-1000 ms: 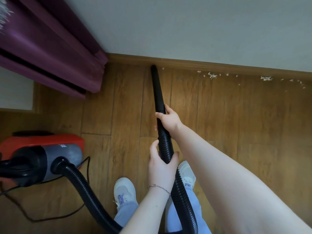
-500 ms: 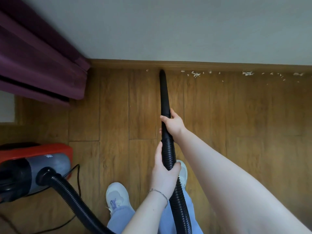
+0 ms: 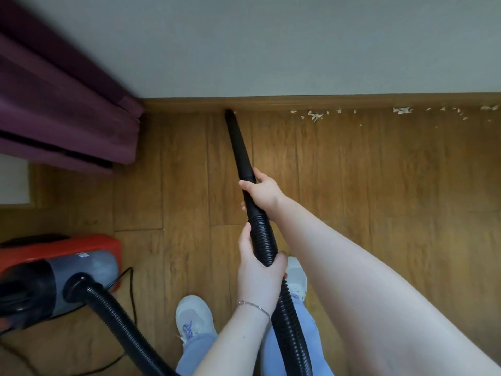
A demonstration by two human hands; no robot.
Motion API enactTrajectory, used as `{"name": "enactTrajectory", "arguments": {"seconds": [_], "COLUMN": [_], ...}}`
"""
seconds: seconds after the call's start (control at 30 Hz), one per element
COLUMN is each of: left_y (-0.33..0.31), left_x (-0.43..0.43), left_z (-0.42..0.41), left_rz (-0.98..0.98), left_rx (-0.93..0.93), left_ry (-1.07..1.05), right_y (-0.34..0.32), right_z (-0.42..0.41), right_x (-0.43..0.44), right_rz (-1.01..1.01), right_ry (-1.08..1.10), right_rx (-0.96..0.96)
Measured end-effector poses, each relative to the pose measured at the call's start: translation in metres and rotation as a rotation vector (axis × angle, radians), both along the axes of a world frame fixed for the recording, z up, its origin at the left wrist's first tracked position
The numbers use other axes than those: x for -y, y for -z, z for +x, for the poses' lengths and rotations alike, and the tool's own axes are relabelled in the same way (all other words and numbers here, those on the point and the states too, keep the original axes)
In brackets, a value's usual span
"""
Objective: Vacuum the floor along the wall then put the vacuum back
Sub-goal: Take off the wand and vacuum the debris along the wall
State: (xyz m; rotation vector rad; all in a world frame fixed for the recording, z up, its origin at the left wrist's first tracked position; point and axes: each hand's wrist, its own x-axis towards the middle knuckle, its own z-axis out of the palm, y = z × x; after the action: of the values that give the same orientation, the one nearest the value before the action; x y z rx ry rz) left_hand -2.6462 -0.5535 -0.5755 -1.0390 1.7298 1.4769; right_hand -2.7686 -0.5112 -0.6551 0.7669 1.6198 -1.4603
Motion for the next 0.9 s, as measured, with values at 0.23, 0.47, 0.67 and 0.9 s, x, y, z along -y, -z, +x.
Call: {"name": "enactTrajectory", "arguments": {"seconds": [0.23,0.47,0.67,0.9], "left_y": [0.004,0.001,0.005,0.005], "left_x": [-0.013,-0.004,0.016,-0.007], "left_z": [0.002,0.005,-0.003,0.000], "left_rz": [0.090,0.039,0.023,0.148], "left_rx": [0.013,0.016,-0.008,0.013], "left_ry": [0.002,-0.028,-0.041,0.002], "right_y": [0.003,0.000,0.002,0.001], "right_z": [0.003,0.005,-0.006,0.000], "right_x": [-0.019,-0.001,0.021,-0.015], "right_rz": [0.057,0.054,0.035,0.097], "right_ry": [0.074,-0.021,-0.056,0.024], "right_rx": [-0.006,-0.019,-0.039,-0.009]}}
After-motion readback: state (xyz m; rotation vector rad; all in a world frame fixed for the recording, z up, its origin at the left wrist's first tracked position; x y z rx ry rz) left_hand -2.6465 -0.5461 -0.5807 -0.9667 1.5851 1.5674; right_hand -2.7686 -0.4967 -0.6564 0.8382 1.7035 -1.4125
